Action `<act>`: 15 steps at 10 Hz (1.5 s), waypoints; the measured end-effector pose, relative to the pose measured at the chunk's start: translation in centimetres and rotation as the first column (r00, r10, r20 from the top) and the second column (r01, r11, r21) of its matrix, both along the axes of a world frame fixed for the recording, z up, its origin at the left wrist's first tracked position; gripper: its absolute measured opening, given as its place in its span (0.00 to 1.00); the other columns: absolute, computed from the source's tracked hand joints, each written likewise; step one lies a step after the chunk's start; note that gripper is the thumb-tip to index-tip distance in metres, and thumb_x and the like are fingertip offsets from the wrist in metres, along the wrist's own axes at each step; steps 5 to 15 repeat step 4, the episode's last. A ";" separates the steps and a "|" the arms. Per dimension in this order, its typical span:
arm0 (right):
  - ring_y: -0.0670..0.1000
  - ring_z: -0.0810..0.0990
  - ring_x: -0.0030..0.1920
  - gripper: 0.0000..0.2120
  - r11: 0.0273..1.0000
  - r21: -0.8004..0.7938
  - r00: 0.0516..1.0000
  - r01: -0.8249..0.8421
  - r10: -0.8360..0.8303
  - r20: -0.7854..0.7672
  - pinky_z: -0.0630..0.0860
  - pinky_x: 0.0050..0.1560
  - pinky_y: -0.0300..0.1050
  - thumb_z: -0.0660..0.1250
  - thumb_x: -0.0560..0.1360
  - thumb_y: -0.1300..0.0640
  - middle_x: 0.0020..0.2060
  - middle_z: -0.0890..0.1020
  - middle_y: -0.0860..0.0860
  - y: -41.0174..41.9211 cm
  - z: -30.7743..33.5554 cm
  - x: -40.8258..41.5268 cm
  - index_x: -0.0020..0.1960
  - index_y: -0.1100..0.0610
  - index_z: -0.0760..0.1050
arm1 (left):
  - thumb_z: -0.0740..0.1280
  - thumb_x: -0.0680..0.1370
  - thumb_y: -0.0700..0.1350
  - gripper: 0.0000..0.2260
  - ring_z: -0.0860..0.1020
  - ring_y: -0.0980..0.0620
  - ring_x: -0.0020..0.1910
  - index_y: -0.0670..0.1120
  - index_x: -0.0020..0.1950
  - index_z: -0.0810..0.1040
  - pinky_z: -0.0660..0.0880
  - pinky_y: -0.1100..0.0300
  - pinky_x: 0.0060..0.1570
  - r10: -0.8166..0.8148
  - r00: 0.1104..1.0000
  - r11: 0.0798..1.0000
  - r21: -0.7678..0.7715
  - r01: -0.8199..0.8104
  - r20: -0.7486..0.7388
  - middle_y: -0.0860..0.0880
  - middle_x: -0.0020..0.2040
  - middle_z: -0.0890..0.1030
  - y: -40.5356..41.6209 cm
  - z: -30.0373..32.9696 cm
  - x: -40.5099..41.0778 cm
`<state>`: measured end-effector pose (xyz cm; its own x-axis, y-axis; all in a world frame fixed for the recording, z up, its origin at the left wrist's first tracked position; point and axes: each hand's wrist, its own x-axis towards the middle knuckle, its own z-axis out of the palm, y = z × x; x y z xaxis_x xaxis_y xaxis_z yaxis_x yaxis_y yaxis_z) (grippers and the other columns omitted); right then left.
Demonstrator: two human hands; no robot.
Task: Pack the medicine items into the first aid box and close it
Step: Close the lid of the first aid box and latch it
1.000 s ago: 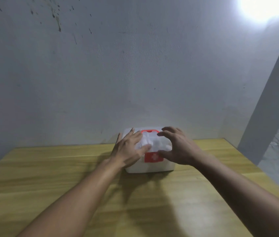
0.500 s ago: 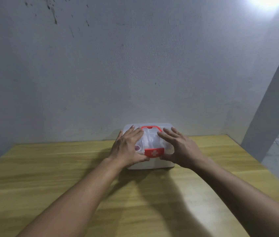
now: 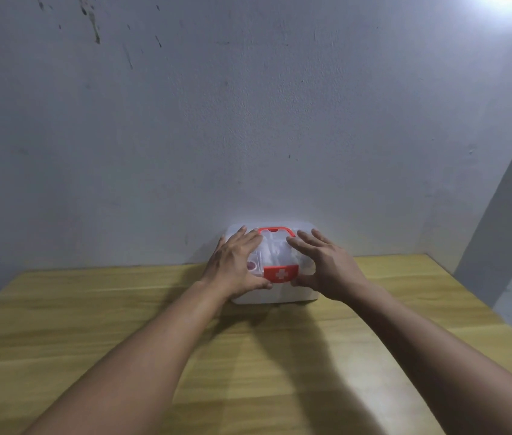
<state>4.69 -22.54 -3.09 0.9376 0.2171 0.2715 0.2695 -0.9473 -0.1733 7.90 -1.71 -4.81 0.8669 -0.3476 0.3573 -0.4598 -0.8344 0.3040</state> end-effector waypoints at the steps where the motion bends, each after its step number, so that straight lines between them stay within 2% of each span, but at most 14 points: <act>1: 0.51 0.52 0.78 0.41 1.000 0.003 1.000 0.003 -0.003 0.001 0.62 0.73 0.52 0.74 0.69 0.42 0.77 0.58 0.46 0.0 0.0 0.3 0.76 0.44 0.57 | 0.77 0.63 0.61 0.48 0.53 0.51 0.78 0.48 0.77 0.59 0.47 0.50 0.75 0.009 1.000 1.000 -0.005 -0.009 0.004 0.50 0.78 0.61 0.0 -0.1 0.3; 3: 0.51 0.52 0.78 0.42 1.000 0.006 1.000 0.000 0.000 0.003 0.62 0.73 0.54 0.74 0.69 0.41 0.78 0.57 0.46 0.1 0.0 0.4 0.77 0.44 0.56 | 0.76 0.64 0.61 0.48 0.51 0.51 0.79 0.48 0.78 0.57 0.45 0.48 0.75 0.008 1.000 1.000 0.021 -0.008 -0.007 0.50 0.79 0.58 -0.1 0.1 0.4; 4: 0.53 0.45 0.78 0.46 1.000 -0.021 1.000 0.004 -0.005 -0.019 0.59 0.74 0.59 0.73 0.69 0.40 0.79 0.50 0.48 0.2 0.0 0.1 0.78 0.44 0.50 | 0.74 0.66 0.62 0.50 0.41 0.51 0.79 0.50 0.79 0.49 0.39 0.44 0.74 0.020 0.999 0.993 0.114 -0.017 -0.032 0.50 0.80 0.45 0.1 0.9 0.0; 15: 0.53 0.45 0.78 0.46 1.000 -0.021 1.000 0.004 -0.005 -0.019 0.59 0.74 0.59 0.73 0.69 0.40 0.79 0.50 0.48 0.2 0.0 0.1 0.78 0.44 0.50 | 0.74 0.66 0.62 0.50 0.41 0.51 0.79 0.50 0.79 0.49 0.39 0.44 0.74 0.020 0.999 0.993 0.114 -0.017 -0.032 0.50 0.80 0.45 0.1 0.9 0.0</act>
